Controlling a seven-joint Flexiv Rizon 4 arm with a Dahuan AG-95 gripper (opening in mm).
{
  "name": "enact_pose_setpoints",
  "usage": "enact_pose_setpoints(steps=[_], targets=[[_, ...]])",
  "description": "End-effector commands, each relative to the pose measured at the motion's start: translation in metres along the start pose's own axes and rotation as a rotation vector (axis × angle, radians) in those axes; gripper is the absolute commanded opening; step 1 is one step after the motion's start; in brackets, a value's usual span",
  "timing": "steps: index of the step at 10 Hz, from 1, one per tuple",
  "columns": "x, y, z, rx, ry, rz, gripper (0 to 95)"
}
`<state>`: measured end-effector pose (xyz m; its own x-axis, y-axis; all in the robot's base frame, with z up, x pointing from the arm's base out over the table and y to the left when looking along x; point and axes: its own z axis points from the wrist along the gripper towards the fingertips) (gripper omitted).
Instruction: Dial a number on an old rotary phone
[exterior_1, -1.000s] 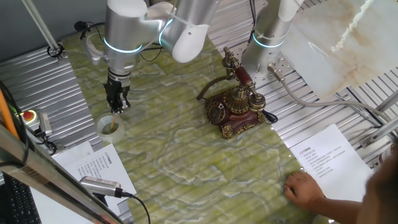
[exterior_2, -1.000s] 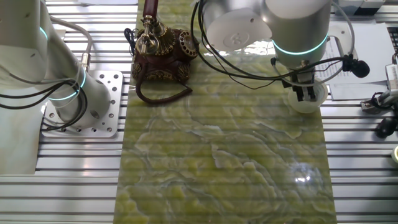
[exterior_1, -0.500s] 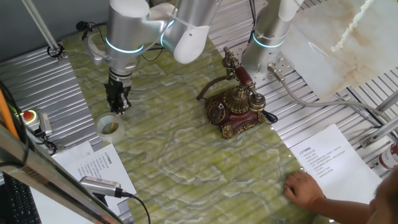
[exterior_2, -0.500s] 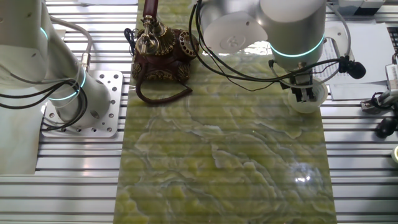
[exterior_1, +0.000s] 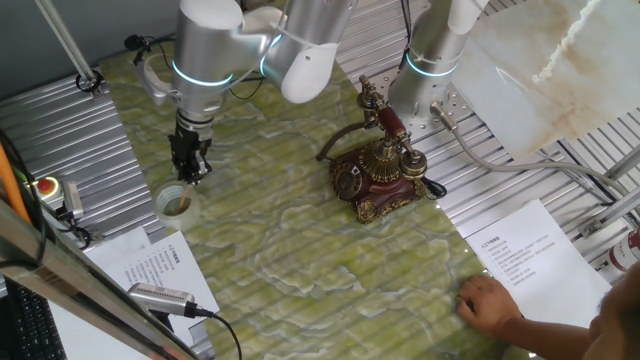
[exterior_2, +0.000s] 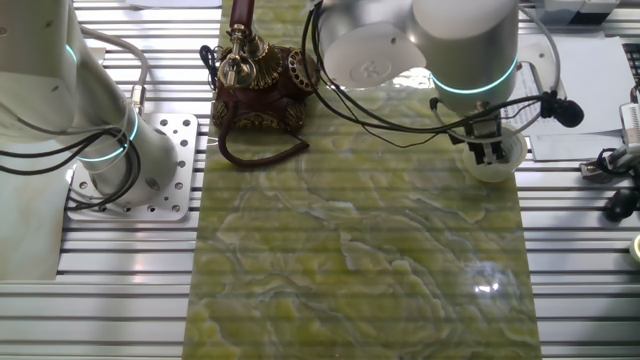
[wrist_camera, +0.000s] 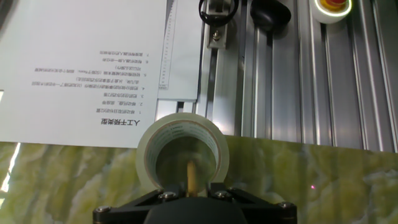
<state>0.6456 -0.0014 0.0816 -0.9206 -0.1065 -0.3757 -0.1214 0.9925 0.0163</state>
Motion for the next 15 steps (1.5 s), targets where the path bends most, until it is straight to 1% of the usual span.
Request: enact_pose_setpoints(steps=[1, 6, 8, 9, 10, 11, 13, 15], targets=[[-0.0015, 0.0002, -0.0011, 0.0, -0.007, -0.001, 19.0], [-0.0017, 0.0006, -0.0011, -0.002, -0.014, 0.0, 19.0], [-0.0017, 0.0006, -0.0011, -0.012, -0.018, 0.007, 19.0], [-0.0018, 0.0006, -0.0011, -0.013, -0.016, 0.011, 19.0], [-0.0018, 0.0006, -0.0011, -0.013, 0.001, 0.003, 19.0], [-0.002, 0.0008, -0.0012, -0.015, -0.001, -0.009, 19.0], [-0.0058, 0.0018, -0.0027, -0.014, -0.013, -0.009, 19.0], [-0.0112, 0.004, -0.0047, -0.007, -0.012, -0.018, 19.0]])
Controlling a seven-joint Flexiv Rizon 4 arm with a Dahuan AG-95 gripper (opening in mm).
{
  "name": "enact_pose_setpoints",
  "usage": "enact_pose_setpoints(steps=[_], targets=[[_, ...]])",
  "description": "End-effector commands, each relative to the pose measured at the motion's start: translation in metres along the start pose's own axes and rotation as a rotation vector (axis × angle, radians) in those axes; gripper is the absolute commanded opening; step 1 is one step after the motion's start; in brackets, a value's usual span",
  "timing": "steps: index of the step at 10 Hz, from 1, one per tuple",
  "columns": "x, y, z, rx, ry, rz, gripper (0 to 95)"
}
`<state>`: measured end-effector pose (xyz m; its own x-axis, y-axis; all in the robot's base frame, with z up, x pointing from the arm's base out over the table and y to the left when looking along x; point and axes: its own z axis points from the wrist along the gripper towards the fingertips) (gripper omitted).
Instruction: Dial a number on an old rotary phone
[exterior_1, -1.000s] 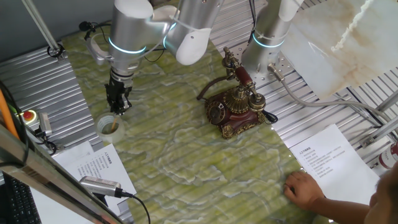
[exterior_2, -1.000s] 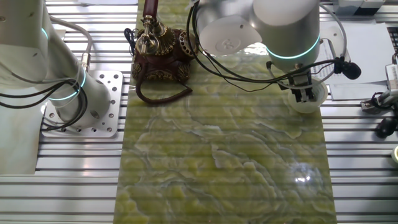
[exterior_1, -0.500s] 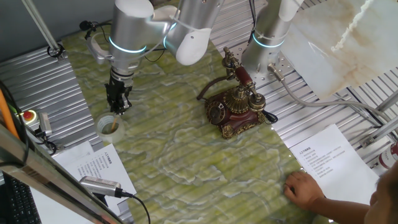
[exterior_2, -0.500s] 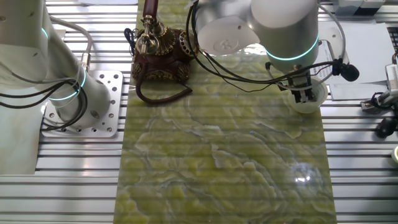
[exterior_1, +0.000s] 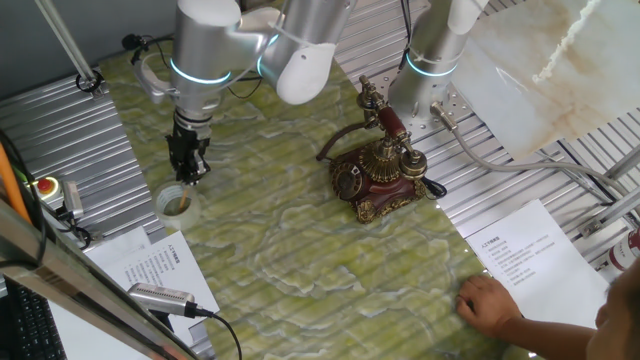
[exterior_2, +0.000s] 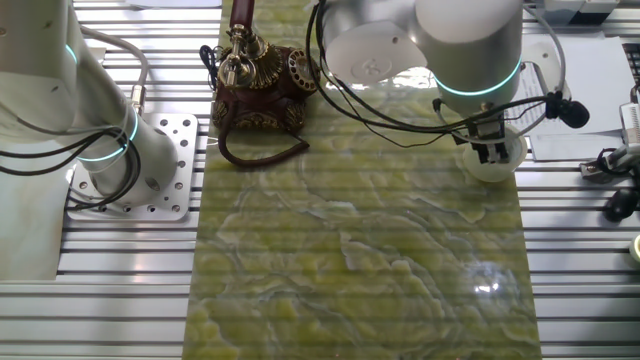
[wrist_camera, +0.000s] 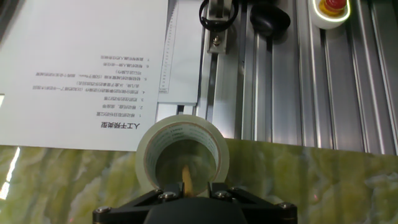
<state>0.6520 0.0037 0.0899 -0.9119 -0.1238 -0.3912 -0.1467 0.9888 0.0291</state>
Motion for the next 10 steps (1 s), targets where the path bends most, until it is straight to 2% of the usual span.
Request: enact_pose_setpoints(steps=[1, 10], targets=[[-0.0018, -0.0003, 0.0002, 0.015, -0.005, 0.004, 19.0], [-0.0002, -0.0039, -0.0006, 0.009, 0.003, 0.008, 19.0]])
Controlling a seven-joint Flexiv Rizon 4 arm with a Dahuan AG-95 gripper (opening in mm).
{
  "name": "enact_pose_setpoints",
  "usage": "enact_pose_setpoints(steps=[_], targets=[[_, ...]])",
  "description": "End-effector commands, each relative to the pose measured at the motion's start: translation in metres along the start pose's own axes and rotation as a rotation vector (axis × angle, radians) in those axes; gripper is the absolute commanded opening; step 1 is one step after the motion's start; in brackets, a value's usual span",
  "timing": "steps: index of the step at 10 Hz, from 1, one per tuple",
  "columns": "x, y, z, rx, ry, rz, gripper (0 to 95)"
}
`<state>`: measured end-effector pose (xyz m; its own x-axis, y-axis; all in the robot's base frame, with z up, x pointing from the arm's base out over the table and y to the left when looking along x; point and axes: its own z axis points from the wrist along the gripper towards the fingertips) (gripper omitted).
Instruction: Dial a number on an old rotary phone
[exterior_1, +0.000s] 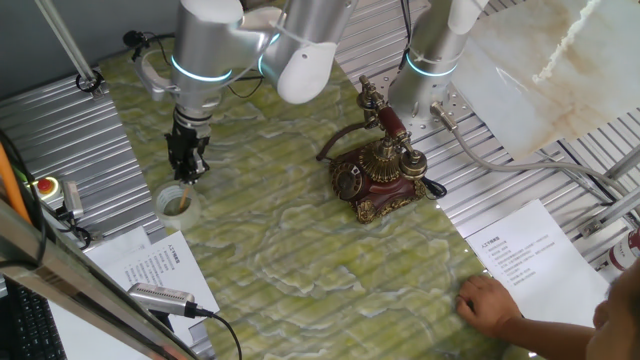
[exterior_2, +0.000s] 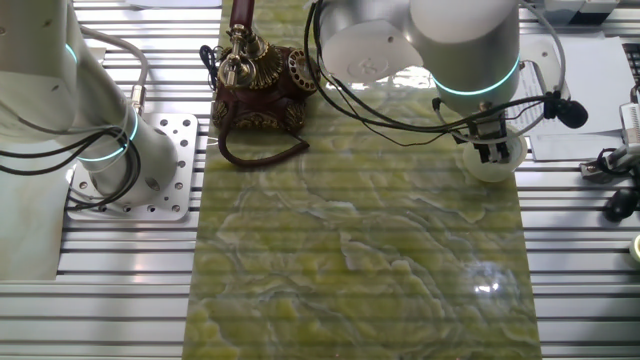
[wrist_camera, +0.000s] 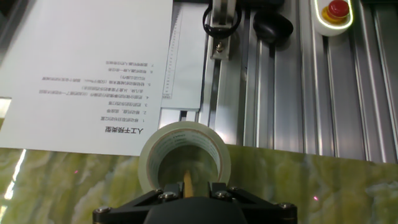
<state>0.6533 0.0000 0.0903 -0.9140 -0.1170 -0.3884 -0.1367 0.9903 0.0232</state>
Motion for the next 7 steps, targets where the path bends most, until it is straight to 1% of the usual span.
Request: enact_pose_setpoints(steps=[1, 4, 6, 7], targets=[[0.0007, -0.0002, -0.0004, 0.0, -0.002, -0.011, 19.0], [0.0007, -0.0002, -0.0004, 0.004, -0.021, 0.005, 19.0], [0.0007, -0.0002, -0.0004, 0.003, -0.044, 0.008, 19.0], [0.0007, -0.0002, -0.0004, 0.003, -0.047, 0.002, 19.0]])
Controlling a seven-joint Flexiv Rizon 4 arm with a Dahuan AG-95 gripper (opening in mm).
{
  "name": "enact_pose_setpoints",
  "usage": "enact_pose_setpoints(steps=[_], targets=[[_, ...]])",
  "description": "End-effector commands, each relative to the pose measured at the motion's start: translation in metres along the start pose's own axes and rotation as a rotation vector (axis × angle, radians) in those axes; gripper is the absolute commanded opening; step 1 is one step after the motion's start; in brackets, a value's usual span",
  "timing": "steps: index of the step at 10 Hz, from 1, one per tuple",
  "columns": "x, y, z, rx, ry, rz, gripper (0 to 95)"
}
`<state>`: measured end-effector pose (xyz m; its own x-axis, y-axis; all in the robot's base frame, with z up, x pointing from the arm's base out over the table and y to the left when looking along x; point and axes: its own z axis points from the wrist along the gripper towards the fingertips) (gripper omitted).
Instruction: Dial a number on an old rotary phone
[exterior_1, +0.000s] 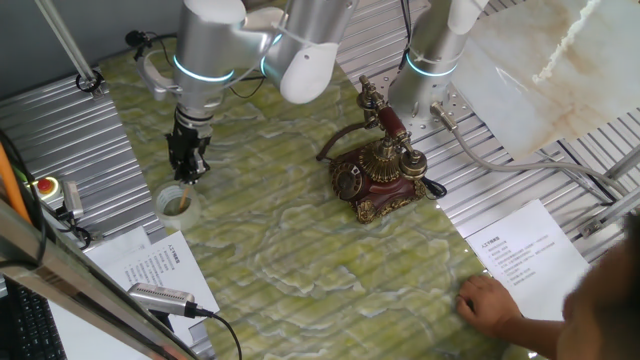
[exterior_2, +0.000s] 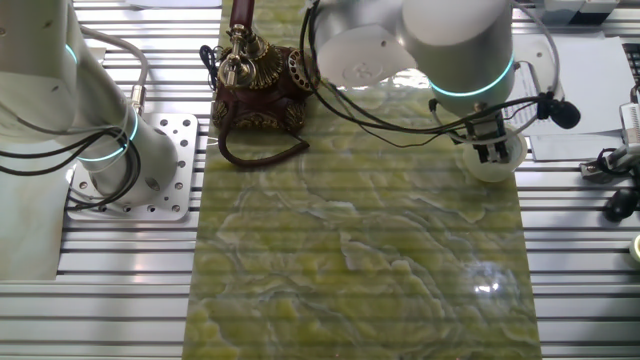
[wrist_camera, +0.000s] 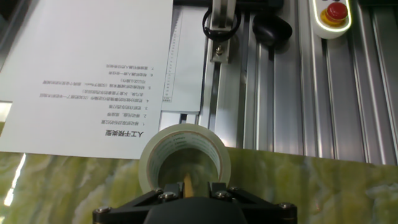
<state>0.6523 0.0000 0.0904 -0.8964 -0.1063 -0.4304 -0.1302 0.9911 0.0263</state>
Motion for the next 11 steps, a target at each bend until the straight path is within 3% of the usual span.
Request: enact_pose_setpoints(steps=[1, 4, 11], targets=[[0.0, 0.0, 0.0, 0.002, -0.004, -0.004, 19.0], [0.0, 0.0, 0.0, -0.003, -0.02, 0.001, 19.0], [0.017, 0.002, -0.007, -0.006, -0.016, -0.019, 19.0]])
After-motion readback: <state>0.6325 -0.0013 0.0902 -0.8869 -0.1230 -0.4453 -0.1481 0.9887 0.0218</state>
